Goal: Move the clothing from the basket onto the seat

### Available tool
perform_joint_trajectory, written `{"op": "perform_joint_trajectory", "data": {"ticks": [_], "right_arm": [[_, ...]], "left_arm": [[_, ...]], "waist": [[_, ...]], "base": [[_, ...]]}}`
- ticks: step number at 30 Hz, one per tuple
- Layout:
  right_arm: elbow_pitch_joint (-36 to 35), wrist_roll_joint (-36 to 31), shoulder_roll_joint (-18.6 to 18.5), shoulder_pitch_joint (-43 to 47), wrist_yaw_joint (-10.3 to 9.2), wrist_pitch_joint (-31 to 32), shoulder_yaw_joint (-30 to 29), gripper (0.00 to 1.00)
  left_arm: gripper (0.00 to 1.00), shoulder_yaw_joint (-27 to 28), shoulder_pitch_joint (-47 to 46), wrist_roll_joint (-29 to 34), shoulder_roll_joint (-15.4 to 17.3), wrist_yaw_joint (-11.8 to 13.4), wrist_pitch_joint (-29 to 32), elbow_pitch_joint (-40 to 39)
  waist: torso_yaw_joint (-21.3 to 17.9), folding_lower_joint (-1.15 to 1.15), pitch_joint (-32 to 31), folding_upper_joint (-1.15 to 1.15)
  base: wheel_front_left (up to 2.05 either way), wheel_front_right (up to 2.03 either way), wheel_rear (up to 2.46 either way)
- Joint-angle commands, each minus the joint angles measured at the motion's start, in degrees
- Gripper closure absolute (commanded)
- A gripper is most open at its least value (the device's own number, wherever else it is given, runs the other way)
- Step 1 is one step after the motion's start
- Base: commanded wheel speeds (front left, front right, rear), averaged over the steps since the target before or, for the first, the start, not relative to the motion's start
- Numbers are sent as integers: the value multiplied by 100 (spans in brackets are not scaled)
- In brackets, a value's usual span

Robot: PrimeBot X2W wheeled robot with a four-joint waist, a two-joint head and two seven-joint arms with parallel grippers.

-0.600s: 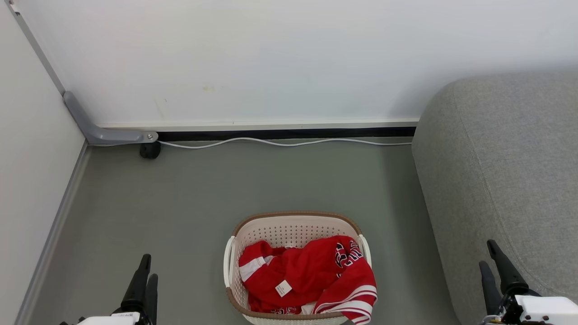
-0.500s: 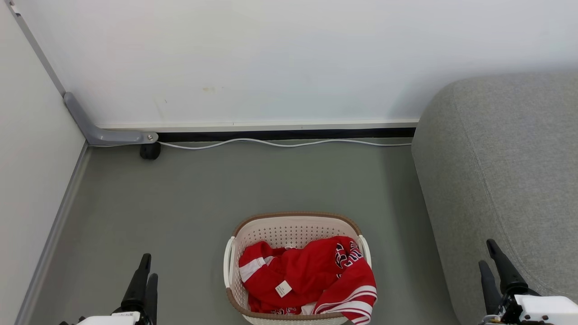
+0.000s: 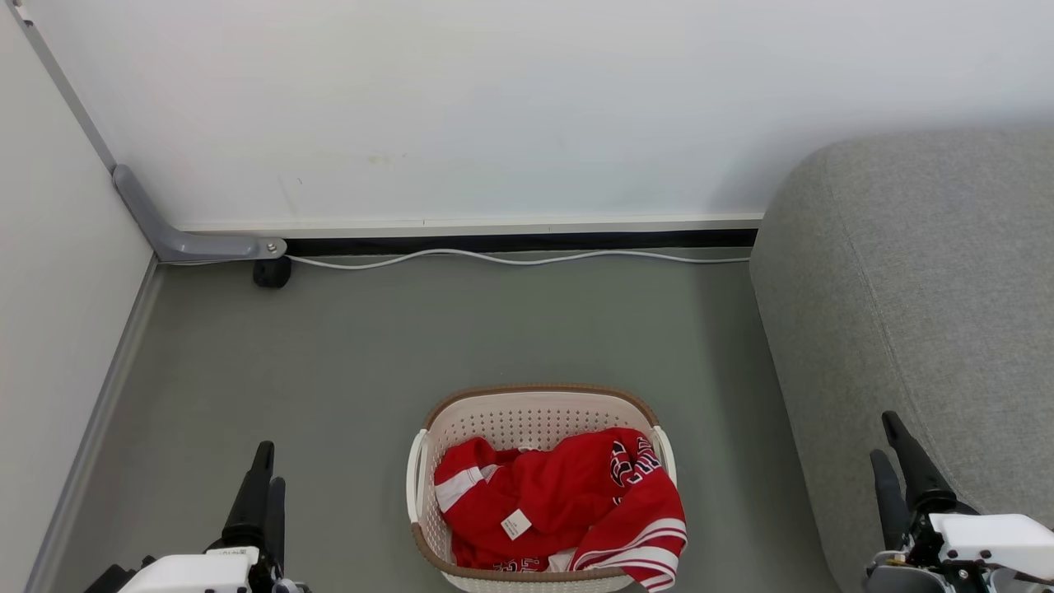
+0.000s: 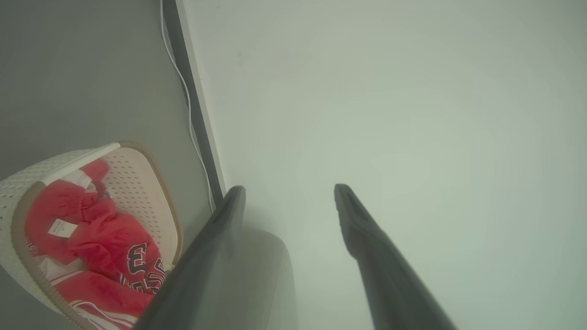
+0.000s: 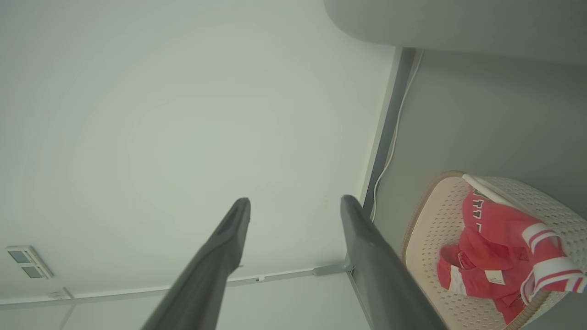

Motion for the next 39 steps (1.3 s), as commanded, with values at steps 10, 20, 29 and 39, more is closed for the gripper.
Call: {"op": "perform_joint_trajectory", "data": {"ticks": [10,20,29,39], "right_arm": [[-27,-325,-269,-472,22,-325,355,0],[171,-992,-422,-755,25,-549,640,0],[358,-1864,-480,-991,27,-701,795,0],[535,-2846,-545,-1207,29,-869,1015,0]], "left_arm": [[0,-213,-498,439,211,-14,-254,-37],[0,-230,-695,1392,270,-18,-444,-9],[0,-295,-852,2290,313,-22,-596,56],[0,-379,-1013,3360,381,-26,-764,141]], "waist": [[-4,-1,31,0],[-25,-1,77,0],[-52,-1,110,0],[-74,-1,141,0]], "base": [[0,0,0],[0,0,0],[0,0,0],[0,0,0]]}}
